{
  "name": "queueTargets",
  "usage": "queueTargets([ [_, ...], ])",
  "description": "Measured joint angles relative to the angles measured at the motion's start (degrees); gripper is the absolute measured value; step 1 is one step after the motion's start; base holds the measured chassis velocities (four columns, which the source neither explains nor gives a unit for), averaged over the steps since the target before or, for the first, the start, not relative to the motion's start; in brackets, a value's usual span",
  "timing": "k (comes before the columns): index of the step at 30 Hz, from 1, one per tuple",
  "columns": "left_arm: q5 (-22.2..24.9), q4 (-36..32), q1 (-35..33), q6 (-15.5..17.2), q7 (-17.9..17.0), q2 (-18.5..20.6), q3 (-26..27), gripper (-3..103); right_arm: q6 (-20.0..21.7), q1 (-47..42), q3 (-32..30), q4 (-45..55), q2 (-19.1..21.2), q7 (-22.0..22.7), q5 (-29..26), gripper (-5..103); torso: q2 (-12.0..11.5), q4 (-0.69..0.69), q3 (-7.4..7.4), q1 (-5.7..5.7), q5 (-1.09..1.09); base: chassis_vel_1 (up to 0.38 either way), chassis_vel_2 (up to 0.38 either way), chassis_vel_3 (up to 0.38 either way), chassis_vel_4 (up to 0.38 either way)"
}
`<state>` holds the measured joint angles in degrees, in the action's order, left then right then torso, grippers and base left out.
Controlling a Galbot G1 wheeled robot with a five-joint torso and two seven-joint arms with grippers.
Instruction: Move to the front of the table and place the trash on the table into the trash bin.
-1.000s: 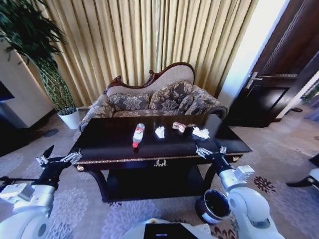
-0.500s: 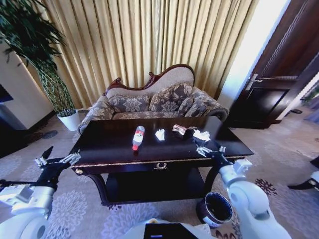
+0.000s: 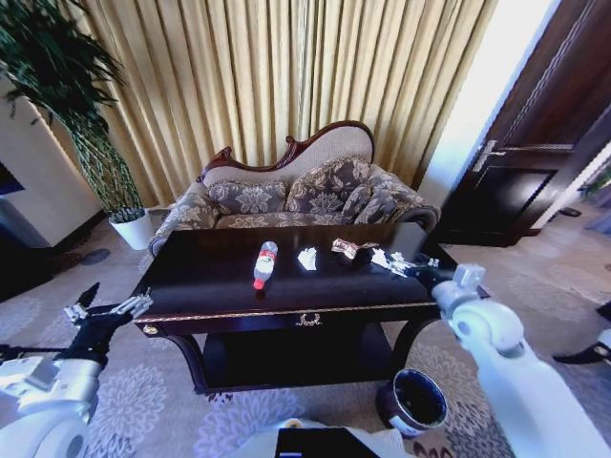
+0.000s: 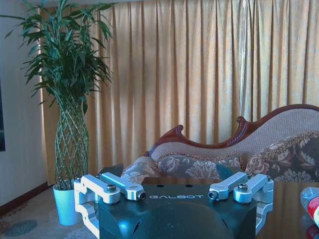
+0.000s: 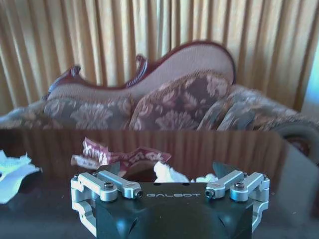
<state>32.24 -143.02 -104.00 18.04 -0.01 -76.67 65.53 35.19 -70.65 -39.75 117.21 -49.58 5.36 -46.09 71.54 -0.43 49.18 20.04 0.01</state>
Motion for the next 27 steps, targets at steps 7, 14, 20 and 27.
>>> queueTargets([
  [7,-0.1,0.2,0.0,0.1,0.0,-0.3,-0.2,100,2.5,5.4,4.6,-4.6,2.4,0.0,-4.7,100,0.0,0.0,0.0,0.0,0.0,0.0,0.0,0.0,0.0],
  [14,-0.2,0.3,0.0,0.2,0.0,-0.5,-0.2,100,3.4,10.6,10.2,-8.8,1.8,0.7,-4.9,100,0.0,0.01,0.0,0.0,-0.02,0.0,0.0,0.0,0.0],
  [20,-0.3,0.4,0.0,0.2,0.0,-0.7,-0.2,100,3.5,12.8,12.3,-11.0,1.1,1.2,-4.2,100,0.0,0.0,0.0,0.0,-0.01,0.0,0.0,0.0,0.0],
  [27,-0.3,0.7,0.1,0.2,0.0,-0.7,-0.3,100,2.7,15.6,14.9,-15.0,0.7,1.3,-1.5,100,0.0,0.01,0.0,0.0,-0.01,0.0,0.0,0.0,0.0],
])
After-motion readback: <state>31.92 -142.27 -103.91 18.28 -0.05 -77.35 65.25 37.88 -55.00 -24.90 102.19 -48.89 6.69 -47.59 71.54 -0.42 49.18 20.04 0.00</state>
